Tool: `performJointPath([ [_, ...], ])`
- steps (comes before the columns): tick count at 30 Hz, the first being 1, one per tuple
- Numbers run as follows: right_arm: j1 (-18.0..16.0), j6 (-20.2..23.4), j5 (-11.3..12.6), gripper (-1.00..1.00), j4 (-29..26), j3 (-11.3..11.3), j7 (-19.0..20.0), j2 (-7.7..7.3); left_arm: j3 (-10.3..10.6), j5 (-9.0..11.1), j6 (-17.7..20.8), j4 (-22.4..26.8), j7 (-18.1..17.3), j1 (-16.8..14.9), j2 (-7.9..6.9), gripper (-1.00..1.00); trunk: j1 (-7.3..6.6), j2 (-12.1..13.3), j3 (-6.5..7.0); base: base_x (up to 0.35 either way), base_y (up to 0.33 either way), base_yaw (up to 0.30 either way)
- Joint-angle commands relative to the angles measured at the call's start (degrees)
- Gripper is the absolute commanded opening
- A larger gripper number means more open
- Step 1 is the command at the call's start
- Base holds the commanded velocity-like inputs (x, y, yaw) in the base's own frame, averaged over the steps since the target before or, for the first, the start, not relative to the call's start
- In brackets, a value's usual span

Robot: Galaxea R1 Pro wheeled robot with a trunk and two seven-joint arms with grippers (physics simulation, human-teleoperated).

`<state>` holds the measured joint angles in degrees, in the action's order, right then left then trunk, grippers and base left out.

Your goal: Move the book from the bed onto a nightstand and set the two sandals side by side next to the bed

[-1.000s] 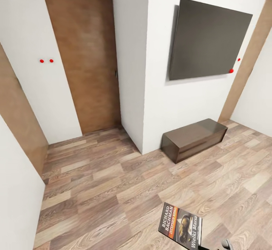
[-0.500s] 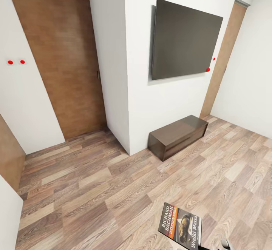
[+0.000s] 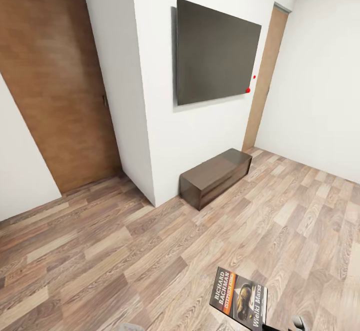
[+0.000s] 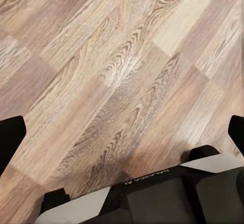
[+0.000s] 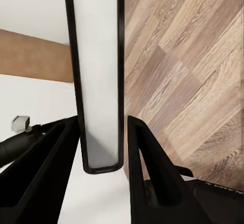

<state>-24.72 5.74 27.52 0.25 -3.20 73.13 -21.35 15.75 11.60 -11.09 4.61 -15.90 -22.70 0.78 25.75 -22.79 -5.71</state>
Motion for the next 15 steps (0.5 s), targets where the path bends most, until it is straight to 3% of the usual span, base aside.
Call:
performJointPath([
  [1, -0.07, 0.59, 0.50, -1.00, 0.01, -0.01, 0.17, -0.01, 0.48, 0.60, -0.23, -0.29, -0.15, -0.06, -0.03, 1.00, 0.03, -0.13, -0.15, 0.000, 0.000, -0.282],
  [15, -0.07, 0.53, 0.60, -1.00, 2.70, 0.00, 0.18, -0.01, 0.49, 0.45, -0.24, -2.95, 0.07, -0.06, -1.45, 1.00, 0.03, -0.13, -0.29, 0.000, 0.000, -0.273],
])
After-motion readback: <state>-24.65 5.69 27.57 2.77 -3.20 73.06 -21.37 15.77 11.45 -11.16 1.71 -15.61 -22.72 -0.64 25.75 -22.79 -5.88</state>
